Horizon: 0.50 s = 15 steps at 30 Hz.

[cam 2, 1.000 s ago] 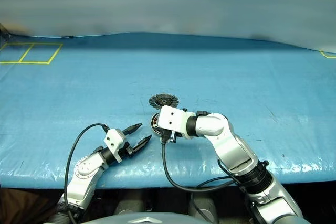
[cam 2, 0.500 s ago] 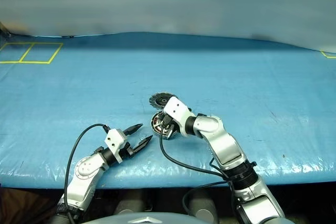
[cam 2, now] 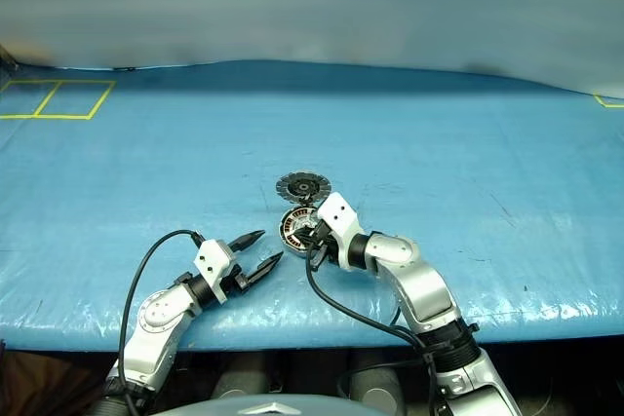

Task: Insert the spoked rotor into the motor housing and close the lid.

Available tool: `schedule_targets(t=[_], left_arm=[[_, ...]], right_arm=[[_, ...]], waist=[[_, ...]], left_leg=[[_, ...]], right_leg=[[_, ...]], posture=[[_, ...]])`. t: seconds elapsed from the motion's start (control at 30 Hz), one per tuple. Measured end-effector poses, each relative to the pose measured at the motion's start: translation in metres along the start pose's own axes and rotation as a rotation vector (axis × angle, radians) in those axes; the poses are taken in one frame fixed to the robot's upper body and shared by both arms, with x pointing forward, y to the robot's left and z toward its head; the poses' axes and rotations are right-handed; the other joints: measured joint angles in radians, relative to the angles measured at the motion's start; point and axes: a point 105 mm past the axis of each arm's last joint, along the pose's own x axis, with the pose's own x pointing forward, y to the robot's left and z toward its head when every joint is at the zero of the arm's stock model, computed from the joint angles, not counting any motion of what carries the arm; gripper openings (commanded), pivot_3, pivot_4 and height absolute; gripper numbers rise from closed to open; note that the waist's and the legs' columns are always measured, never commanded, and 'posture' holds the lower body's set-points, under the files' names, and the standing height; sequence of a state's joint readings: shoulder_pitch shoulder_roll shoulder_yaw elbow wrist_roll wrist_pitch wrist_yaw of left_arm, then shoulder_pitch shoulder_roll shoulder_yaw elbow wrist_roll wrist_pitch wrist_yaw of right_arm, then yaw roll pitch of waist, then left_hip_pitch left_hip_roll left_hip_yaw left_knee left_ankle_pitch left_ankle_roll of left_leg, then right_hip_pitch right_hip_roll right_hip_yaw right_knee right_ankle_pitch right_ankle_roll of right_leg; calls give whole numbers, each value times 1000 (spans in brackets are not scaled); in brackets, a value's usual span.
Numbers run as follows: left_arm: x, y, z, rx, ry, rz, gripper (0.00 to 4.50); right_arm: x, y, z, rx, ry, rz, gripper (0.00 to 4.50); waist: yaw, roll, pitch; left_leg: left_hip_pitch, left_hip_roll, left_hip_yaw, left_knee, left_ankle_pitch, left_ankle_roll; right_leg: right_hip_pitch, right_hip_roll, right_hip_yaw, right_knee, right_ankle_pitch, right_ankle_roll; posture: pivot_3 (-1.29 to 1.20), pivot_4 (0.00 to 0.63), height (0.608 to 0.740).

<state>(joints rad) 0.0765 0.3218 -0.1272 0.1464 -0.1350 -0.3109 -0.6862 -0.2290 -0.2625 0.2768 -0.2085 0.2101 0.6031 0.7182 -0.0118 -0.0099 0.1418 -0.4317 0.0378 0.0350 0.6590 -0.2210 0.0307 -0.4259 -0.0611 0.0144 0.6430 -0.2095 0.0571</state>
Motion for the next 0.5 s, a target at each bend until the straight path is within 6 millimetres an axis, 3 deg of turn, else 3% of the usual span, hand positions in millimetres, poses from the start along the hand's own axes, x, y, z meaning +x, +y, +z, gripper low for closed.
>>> schedule_targets(t=[0.17,0.23,0.37,0.5], left_arm=[[0,-1,0,-1,-2,-4,3014],[0,-1,0,-1,-2,-7,3014],[0,-1,0,-2,-1,-10,3014],[1,0,0,-1,-3,-9,3014]], right_arm=[[-22,-1,42,-18,-158,-14,42],[-30,-10,42,-35,-133,-62,42],[-51,-43,21,-124,34,-227,42],[-48,-81,23,-114,55,-395,42]], waist=[[1,0,0],[0,0,0],[1,0,0],[-7,0,0]], left_leg=[[1,0,-1,0,0,0],[1,0,-1,0,0,0],[0,-1,0,0,0,0],[0,-2,3,0,0,0]], right_leg=[[-1,0,-1,0,0,0],[-1,0,-1,-1,0,0],[-1,-2,0,-1,0,0],[0,1,0,0,2,-2]], posture=[[0,150,740],[0,150,740],[0,150,740],[0,150,740]])
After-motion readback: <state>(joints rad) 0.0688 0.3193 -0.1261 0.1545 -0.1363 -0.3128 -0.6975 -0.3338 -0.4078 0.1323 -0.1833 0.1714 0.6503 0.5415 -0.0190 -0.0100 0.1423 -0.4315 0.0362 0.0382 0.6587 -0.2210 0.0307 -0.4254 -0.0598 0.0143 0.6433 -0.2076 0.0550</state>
